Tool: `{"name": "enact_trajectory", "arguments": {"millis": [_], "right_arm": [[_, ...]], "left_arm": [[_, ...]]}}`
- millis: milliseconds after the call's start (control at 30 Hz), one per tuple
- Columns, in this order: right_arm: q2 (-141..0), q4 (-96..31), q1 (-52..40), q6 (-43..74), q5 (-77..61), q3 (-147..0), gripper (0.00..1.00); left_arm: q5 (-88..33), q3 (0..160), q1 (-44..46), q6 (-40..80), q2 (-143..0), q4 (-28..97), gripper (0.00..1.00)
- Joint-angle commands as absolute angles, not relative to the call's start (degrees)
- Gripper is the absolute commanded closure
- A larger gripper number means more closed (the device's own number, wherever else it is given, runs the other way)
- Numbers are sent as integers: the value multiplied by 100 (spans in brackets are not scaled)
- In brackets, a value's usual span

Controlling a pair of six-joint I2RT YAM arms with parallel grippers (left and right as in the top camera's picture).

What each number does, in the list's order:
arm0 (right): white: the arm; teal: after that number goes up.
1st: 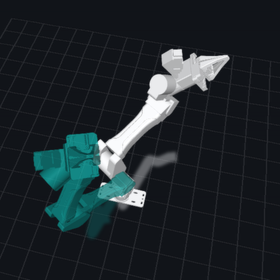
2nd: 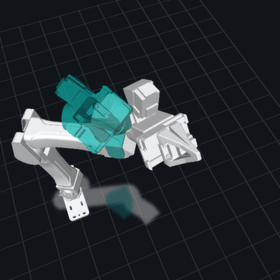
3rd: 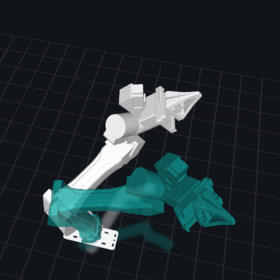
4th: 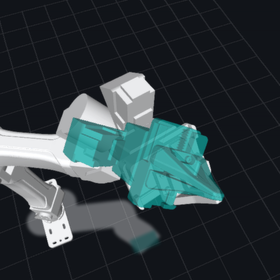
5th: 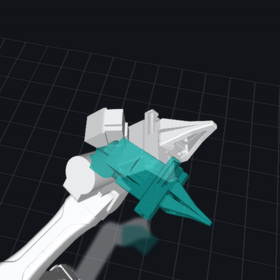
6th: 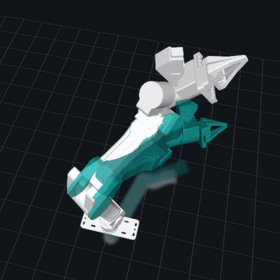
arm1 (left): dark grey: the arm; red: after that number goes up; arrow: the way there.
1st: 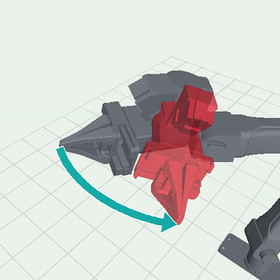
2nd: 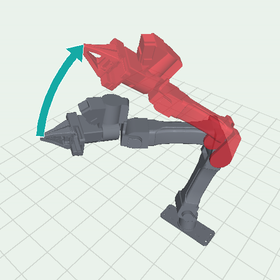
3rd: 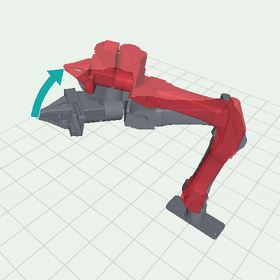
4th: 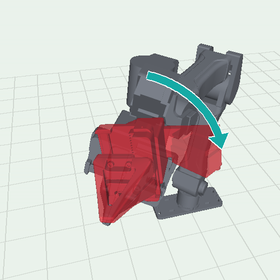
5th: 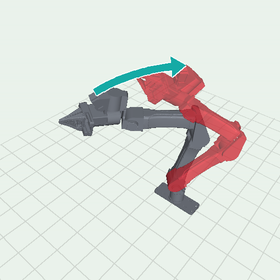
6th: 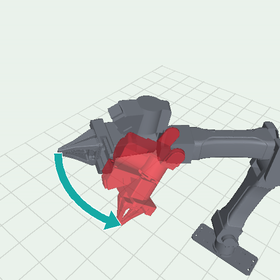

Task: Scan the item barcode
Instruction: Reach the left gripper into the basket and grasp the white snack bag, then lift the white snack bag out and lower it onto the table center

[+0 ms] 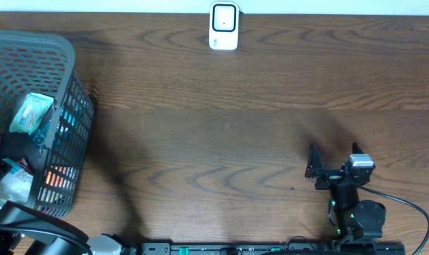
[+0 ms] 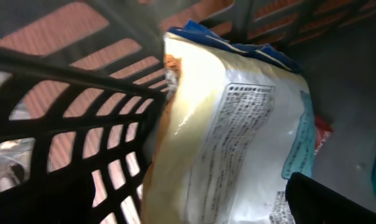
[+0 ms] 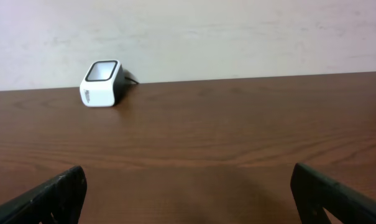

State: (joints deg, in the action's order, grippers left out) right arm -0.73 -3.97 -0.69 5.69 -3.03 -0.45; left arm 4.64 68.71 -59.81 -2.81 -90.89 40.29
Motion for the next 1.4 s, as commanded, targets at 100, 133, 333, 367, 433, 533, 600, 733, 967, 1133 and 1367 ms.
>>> {"name": "enact_trajectory", "arguments": {"millis": [100, 133, 333, 367, 433, 533, 600, 733, 967, 1133, 1367], "right_arm": [[-45, -408, -113, 637, -294, -32, 1], [-45, -408, -113, 637, -294, -32, 1], [-45, -408, -113, 637, -294, -32, 1], [-45, -408, -113, 637, -294, -32, 1], [-43, -408, -113, 637, -294, -32, 1], [-45, -408, -113, 637, -294, -32, 1], [-43, -408, -113, 637, -294, -32, 1], [-43, -408, -113, 637, -294, -32, 1], [-45, -408, -113, 637, -294, -32, 1], [-43, -408, -113, 637, -294, -32, 1], [-43, -408, -113, 637, -294, -32, 1]], "left_arm": [[-246, 6827, -6099, -231, -9741, 3994, 2], [-274, 6827, -6099, -226, -9839, 3999, 2], [-862, 6825, -6099, -187, -10359, 4158, 2], [-1048, 6823, -6099, -187, -10401, 4191, 2], [-1330, 6823, -6095, -187, -10442, 4239, 10], [-1629, 6831, -6095, -183, -10390, 4278, 48], [-1625, 6921, -6095, -27, -10311, 4346, 73], [-1564, 7358, -6095, 454, -10014, 4641, 92], [-1612, 8359, -6095, 1627, -8827, 4786, 93], [-1658, 8785, -6095, 2832, -7553, 4329, 92], [-3988, 8790, -5592, 3704, -6202, 2685, 92]]}}
